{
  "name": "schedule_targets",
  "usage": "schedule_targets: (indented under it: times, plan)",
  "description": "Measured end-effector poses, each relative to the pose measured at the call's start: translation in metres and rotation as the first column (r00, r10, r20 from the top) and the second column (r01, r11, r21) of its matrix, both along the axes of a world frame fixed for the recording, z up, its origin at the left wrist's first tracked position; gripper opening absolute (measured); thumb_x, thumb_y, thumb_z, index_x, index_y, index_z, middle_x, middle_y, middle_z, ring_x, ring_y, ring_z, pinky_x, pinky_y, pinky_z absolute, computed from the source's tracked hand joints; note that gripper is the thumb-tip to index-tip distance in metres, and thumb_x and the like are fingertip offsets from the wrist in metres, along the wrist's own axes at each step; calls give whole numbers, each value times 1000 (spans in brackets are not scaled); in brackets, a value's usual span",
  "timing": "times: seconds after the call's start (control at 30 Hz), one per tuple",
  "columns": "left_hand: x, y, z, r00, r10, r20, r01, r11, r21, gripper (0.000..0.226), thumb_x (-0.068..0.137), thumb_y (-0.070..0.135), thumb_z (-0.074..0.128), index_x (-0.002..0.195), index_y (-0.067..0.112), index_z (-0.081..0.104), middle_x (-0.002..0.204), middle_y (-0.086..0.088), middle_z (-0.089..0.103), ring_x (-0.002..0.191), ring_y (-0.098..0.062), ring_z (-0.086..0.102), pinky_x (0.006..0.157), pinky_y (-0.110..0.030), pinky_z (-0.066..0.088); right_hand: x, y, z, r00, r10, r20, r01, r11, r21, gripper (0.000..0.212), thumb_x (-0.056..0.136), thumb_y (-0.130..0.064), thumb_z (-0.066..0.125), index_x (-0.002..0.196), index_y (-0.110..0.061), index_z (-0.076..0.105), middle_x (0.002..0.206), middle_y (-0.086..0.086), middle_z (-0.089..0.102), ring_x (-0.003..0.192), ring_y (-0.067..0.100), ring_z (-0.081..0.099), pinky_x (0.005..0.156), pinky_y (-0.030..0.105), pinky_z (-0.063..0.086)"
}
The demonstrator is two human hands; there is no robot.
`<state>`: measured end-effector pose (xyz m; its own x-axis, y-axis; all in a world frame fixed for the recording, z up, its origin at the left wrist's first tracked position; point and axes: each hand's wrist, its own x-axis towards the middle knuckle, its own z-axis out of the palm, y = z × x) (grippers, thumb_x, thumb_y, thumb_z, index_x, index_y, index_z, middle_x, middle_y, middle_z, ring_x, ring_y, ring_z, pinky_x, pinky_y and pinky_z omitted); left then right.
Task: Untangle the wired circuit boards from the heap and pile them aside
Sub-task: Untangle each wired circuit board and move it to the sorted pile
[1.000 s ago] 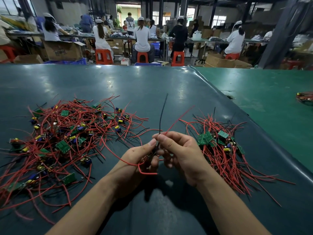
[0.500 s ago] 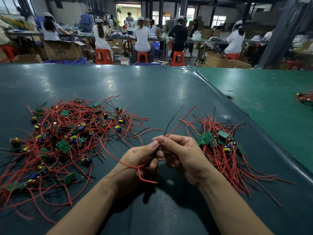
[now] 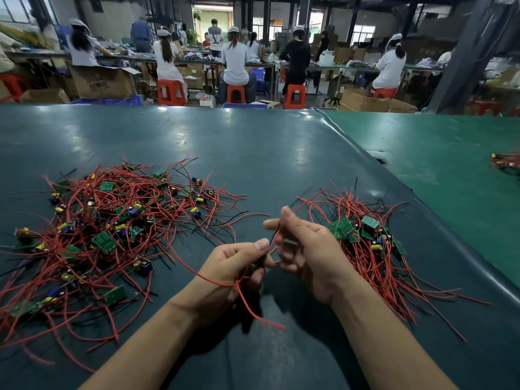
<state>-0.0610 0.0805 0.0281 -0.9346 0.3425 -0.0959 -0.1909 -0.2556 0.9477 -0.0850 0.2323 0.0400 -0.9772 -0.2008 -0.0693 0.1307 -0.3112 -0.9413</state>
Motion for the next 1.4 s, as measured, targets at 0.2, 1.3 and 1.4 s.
schedule_targets:
  times: [0.2, 1.3, 1.4]
  plan:
    - [3, 1, 6, 1000, -8, 20, 8, 999, 32, 31, 75, 33, 63, 66, 3, 64, 48, 0, 52, 36, -6, 44, 38, -13, 36, 3, -3, 0, 1000, -3, -15, 4, 996, 84, 28, 71, -42, 71, 72, -15, 77, 56, -3, 52, 45, 9, 41, 40, 17, 29]
    - [3, 3, 3, 1000, -4, 11, 4, 1000, -2, 32, 76, 36, 65, 64, 6, 65, 47, -1, 51, 39, -7, 45, 41, -14, 36, 0, 3, -1, 998, -59, -39, 61, 996, 71, 22, 84, -34, 68, 75, -15, 77, 57, -5, 51, 43, 7, 40, 40, 17, 29]
    - [3, 3, 3, 1000, -11, 3, 11, 999, 36, 33, 77, 34, 62, 68, 3, 63, 49, 0, 54, 40, -6, 47, 42, -13, 38, 1, -1, -2, 996, -25, -87, 30, 998, 62, 22, 73, -37, 72, 76, -16, 77, 56, -5, 51, 43, 7, 40, 41, 17, 30]
